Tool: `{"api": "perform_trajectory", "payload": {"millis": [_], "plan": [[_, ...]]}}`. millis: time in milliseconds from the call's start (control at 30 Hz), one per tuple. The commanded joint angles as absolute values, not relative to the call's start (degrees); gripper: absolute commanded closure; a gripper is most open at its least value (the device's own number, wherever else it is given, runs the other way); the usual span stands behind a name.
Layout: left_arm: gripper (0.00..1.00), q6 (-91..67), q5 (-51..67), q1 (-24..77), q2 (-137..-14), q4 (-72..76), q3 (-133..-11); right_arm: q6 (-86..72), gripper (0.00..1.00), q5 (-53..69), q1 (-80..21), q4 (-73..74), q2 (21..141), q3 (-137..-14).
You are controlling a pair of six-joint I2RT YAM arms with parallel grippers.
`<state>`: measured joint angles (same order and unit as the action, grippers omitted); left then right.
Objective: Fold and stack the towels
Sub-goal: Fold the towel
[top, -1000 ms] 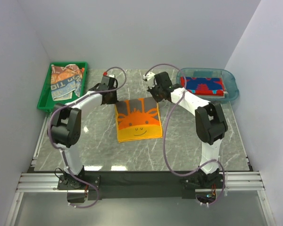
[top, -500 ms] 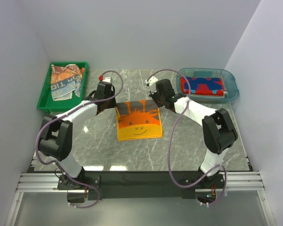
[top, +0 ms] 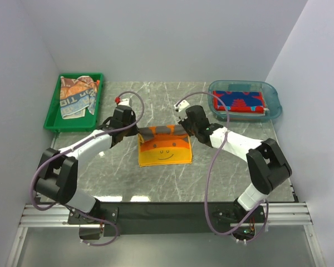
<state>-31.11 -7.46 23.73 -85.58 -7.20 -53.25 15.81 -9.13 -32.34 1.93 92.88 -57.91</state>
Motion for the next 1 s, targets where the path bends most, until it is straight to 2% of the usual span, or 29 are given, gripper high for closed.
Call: {"api": "perform_trajectory", "payload": {"millis": [0, 333, 667, 900, 967], "plan": [[0.99, -31.4, -15.6, 22.9, -82.1, -8.5, -51.1, 16.3, 1.00, -19.7, -32.1, 0.6, 88.7, -55.3], [0.99, -29.4, -17.0, 23.9, -78.5, -7.1, -50.4, 15.8, 1.00, -20.7, -33.0, -1.5, 86.6, -53.7], [0.99, -26.5, -22.2, 23.6, -92.9, -5.5, -61.3, 18.4, 1.00, -21.1, -32.8, -1.4, 99.0, -65.0], [0.84, -25.1, -19.9, 21.4, -100.3, -3.6, -66.3, 19.2, 1.00, -19.6, -32.3, -0.6, 106.9, -72.0], [0.74, -23.9, -19.3, 20.9, -102.7, -3.8, -67.5, 19.7, 1.00, -19.5, -32.3, -0.5, 109.0, -72.9]]}}
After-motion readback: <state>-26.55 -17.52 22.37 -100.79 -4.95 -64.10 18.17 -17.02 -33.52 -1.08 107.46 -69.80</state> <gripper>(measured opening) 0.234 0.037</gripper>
